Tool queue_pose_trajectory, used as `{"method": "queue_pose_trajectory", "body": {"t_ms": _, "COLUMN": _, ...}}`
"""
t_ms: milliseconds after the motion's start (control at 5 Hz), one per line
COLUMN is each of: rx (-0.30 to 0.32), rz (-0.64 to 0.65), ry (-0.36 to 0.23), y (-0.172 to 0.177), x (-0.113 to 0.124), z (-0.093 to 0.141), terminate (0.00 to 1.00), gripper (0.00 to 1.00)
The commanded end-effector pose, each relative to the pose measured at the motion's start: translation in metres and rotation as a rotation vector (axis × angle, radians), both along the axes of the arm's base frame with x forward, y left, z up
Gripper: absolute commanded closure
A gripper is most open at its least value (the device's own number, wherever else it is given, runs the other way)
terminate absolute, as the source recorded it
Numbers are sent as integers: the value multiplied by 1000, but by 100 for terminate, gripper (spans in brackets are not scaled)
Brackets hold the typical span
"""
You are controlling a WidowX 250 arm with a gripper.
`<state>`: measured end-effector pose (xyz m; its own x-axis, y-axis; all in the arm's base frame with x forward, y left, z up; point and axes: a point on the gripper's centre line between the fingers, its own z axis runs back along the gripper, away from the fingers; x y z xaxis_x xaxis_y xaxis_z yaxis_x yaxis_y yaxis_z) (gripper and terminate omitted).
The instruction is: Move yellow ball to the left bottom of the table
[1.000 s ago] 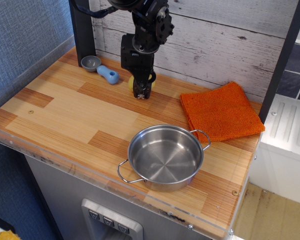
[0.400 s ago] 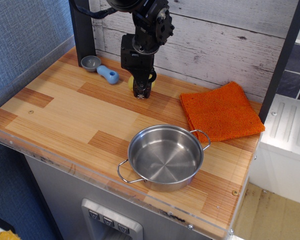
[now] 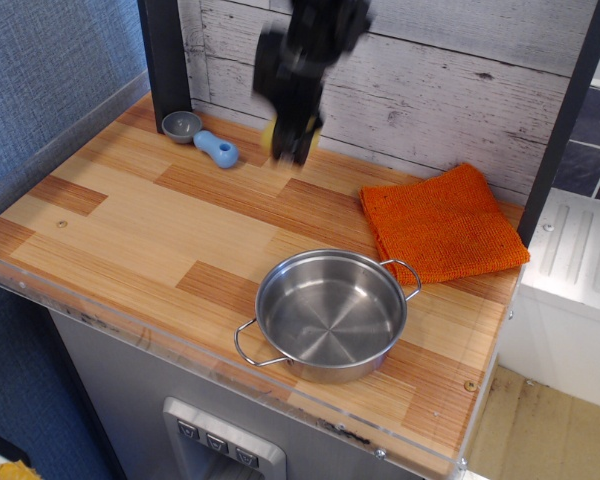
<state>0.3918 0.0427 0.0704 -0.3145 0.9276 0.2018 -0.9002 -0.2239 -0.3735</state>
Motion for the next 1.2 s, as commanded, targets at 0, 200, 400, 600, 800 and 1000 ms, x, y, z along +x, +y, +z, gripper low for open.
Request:
{"method": "queue_pose_trajectory", "body": {"t_ms": 0, "rx": 31, "rz": -40, "ry": -71, "y": 14, "x": -56, "z": 78, "terminate": 0, "gripper": 100}}
{"method": "queue_pose_trajectory", "body": {"t_ms": 200, "rx": 25, "rz": -107, "ry": -16, "y": 33, "x": -99, "z": 81, "terminate": 0, "gripper": 100}}
{"method": "queue_pose_trajectory", "body": {"t_ms": 400, "rx": 17, "rz": -139, "ry": 31, "y": 58, "x": -131, "z": 71, "terminate": 0, "gripper": 100}}
{"method": "queue_pose_trajectory", "body": {"t_ms": 600, "rx": 11, "rz": -154, "ry": 69, "y": 84, "x": -146, "z": 57, "terminate": 0, "gripper": 100}}
{"method": "queue_pose_trajectory", "body": {"t_ms": 800, "rx": -6, "rz": -155, "ry": 91, "y": 104, "x": -138, "z": 39, "terminate": 0, "gripper": 100}}
{"method": "queue_pose_trajectory", "body": {"t_ms": 1000, "rx": -3, "rz": -135, "ry": 108, "y": 122, "x": -130, "z": 29, "terminate": 0, "gripper": 100}}
